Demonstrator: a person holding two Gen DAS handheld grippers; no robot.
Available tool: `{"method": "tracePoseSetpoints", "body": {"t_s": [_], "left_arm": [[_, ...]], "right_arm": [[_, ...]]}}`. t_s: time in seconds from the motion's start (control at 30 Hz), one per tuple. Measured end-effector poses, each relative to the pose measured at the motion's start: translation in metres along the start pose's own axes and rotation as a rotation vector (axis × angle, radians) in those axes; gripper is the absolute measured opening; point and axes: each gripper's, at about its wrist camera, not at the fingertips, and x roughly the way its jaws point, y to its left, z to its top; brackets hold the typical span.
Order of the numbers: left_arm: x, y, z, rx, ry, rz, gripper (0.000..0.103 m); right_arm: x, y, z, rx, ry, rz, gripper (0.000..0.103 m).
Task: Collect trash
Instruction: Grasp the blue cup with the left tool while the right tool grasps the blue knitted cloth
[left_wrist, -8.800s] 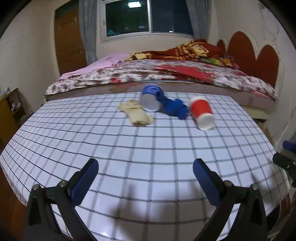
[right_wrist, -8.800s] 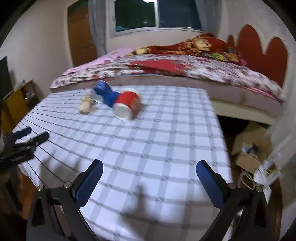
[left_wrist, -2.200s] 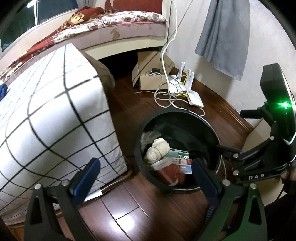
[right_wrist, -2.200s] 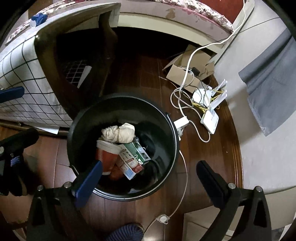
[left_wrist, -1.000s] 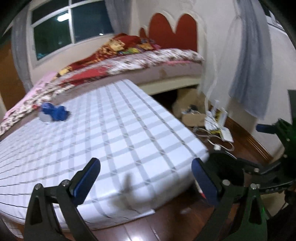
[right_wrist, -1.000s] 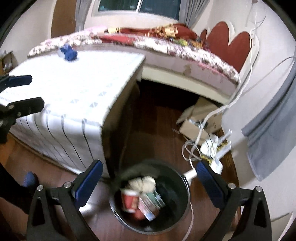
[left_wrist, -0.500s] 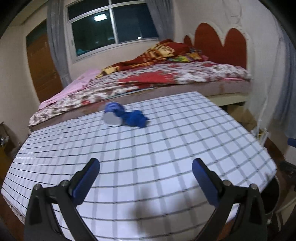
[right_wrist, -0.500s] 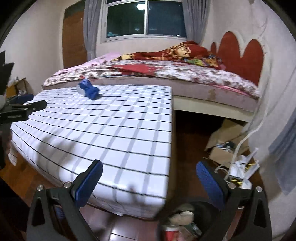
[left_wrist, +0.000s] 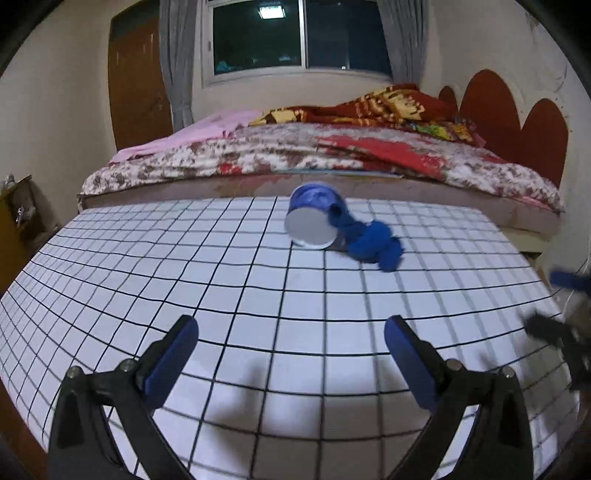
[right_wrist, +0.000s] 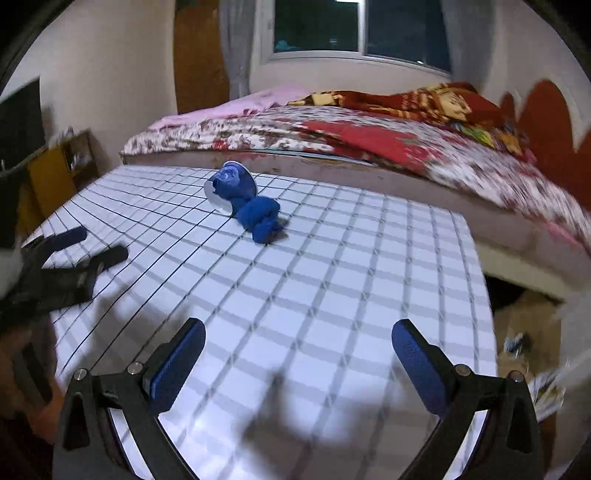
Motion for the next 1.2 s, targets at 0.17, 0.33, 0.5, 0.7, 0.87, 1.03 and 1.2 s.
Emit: {"method": "tracePoseSetpoints", "body": {"t_s": [0.17, 0.33, 0.5, 0.7, 0.87, 1.03, 1.2], "left_arm": [[0.035, 0.017, 0.027, 0.007, 0.000, 0.040, 0.101], [0.065, 0.041, 0.031, -0.029, 0.034, 0.045, 0.101], [0.085, 0.048, 0.039, -0.037, 0.052, 0.024, 0.101], [0.108, 0.024, 0.056, -0.010, 0.055, -0.039, 0.101], [0.123, 0.000, 0.069, 0.020, 0.048, -0.074, 0.101], [0.138, -0.015, 0.077, 0.031, 0.059, -0.091, 0.101], [0.154, -0.021, 0.087, 0.050, 0.072, -0.088, 0.101]], "right_arm": [[0.071, 0.014, 0.040, -0.022, 0.046, 0.030, 0.093], [0.137, 0.032, 0.060, -0.091, 0.097, 0.050, 0.084], [0.167, 0.036, 0.078, -0.068, 0.089, 0.069, 0.084], [0.172, 0.029, 0.085, -0.095, 0.115, 0.079, 0.051], [0.164, -0.011, 0.081, -0.025, 0.118, 0.036, 0.051], [0.163, -0.040, 0.078, 0.042, 0.129, 0.026, 0.051], [0.160, -0.054, 0.075, 0.107, 0.136, 0.042, 0.051]]}}
